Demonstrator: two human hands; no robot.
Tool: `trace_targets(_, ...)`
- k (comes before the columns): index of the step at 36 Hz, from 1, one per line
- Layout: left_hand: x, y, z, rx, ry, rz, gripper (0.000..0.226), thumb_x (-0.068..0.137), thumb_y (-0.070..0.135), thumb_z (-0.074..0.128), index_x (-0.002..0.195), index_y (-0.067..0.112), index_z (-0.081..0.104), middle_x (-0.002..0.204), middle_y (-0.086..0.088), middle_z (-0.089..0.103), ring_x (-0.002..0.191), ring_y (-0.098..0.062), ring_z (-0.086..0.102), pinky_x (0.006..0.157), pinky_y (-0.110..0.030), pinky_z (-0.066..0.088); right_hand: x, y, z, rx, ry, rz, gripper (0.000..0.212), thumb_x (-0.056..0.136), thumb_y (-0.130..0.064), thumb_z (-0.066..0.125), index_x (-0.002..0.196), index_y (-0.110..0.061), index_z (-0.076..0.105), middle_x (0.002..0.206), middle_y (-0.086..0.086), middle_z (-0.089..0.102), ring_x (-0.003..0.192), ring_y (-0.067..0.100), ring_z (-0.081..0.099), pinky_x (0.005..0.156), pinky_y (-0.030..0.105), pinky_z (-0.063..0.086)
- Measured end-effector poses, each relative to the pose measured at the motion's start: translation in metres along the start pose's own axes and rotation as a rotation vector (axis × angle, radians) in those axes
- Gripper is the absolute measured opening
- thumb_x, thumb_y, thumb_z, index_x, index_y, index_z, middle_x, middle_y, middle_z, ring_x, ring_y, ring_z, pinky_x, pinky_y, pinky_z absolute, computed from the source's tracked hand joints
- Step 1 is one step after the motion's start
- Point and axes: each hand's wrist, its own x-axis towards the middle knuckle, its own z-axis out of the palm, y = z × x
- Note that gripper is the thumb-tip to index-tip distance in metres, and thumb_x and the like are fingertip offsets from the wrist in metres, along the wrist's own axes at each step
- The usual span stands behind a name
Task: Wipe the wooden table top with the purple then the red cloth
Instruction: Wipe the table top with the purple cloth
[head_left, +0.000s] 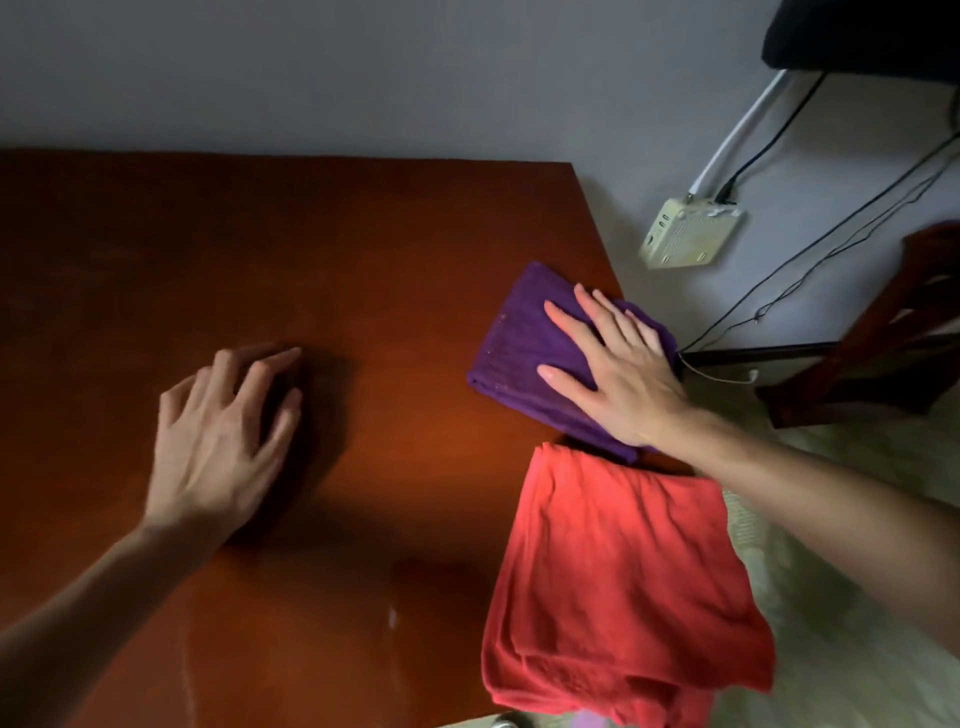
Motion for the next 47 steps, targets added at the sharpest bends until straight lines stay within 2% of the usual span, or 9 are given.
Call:
trace_targets(5,0.006,-0.054,-0.011,0.099,-0.155,0.082,0.06,0.1,0.053,0.025,0.151,0.024,0.039,0.146,-0.006,0.043,0.133,-0.032,0.047,0.104,-0.051,0.036,0.053,0.033,-0.012,0.012,-0.134,-0.241,0.074,0.095,-0.076,0.025,0.16,-0.044,0.016,0.172,-0.009,0.005,0.159,0.013,0.005,0.127,0.042,0.012)
trace_targets(10,0.01,-0.066,-0.006,0.043,-0.189,0.101,0.059,0.103,0.053,0.019,0.156,0.029,0.028,0.155,0.001,0.033,0.147,-0.006,0.022,0.117,-0.036,0.021,0.134,0.054,-0.015,-0.004,-0.204,-0.383,0.07,0.097,-0.073,0.03,0.16,-0.043,0.019,0.172,-0.013,0.002,0.158,0.008,0.002,0.128,0.045,0.011)
trace_targets(14,0.013,-0.065,-0.008,0.031,-0.203,0.1,0.059,0.103,0.053,0.018,0.157,0.03,0.027,0.156,0.003,0.031,0.148,-0.007,0.022,0.118,-0.034,0.018,0.193,0.047,-0.017,0.016,-0.227,-0.288,0.078,0.09,-0.083,0.02,0.159,-0.047,0.018,0.172,-0.01,0.005,0.159,0.011,0.004,0.127,0.04,0.006)
trace_targets(17,0.013,-0.065,-0.006,0.045,-0.211,0.105,0.058,0.104,0.051,0.021,0.157,0.029,0.027,0.157,0.002,0.031,0.149,-0.009,0.023,0.122,-0.03,0.012,0.226,0.033,-0.01,0.064,-0.164,-0.157,0.09,0.08,-0.094,0.011,0.157,-0.049,0.02,0.172,-0.007,0.011,0.158,0.014,0.009,0.128,0.047,0.01)
trace_targets(22,0.012,-0.066,-0.008,0.025,-0.22,0.11,0.057,0.104,0.05,0.023,0.157,0.03,0.026,0.157,0.003,0.03,0.152,-0.006,0.016,0.122,-0.033,0.013,0.24,-0.002,0.002,0.055,-0.075,0.075,0.072,0.097,-0.075,0.027,0.161,-0.042,0.018,0.172,-0.001,0.01,0.159,0.019,0.007,0.127,0.045,0.006)
trace_targets(29,0.011,-0.066,-0.006,-0.006,-0.193,0.114,0.058,0.103,0.053,0.02,0.156,0.032,0.025,0.156,0.002,0.028,0.152,-0.009,0.014,0.124,-0.036,0.012,0.192,-0.074,0.014,0.052,-0.049,0.225,0.077,0.096,-0.078,0.023,0.162,-0.042,0.009,0.173,0.001,0.002,0.159,0.027,-0.001,0.128,0.047,0.001)
trace_targets(37,0.011,-0.073,-0.003,-0.045,-0.144,0.15,0.057,0.101,0.053,0.027,0.152,0.028,0.034,0.151,-0.004,0.033,0.145,-0.025,0.032,0.119,-0.043,0.022,0.078,-0.158,0.02,0.006,-0.028,0.064,0.075,0.096,-0.076,0.027,0.162,-0.043,0.01,0.173,0.0,0.005,0.159,0.028,0.001,0.128,0.047,0.004)
trace_targets(43,0.0,-0.066,-0.011,-0.247,-0.042,0.081,0.05,0.1,0.046,0.041,0.134,0.012,0.053,0.133,-0.012,0.046,0.113,-0.041,0.057,0.097,-0.049,0.046,-0.021,-0.206,0.022,0.018,-0.003,-0.088,0.082,0.09,-0.077,0.02,0.162,-0.037,0.022,0.172,0.003,0.014,0.159,0.03,0.01,0.127,0.049,0.009)
trace_targets(47,-0.033,-0.05,-0.028,-0.417,0.052,0.129,0.031,0.102,0.03,0.049,0.125,0.01,0.054,0.125,-0.009,0.047,0.114,-0.029,0.055,0.1,-0.033,0.042,-0.077,-0.226,0.024,0.03,0.039,-0.218,0.077,0.095,-0.072,0.032,0.161,-0.032,0.027,0.171,0.005,0.017,0.158,0.031,0.011,0.127,0.05,0.012)
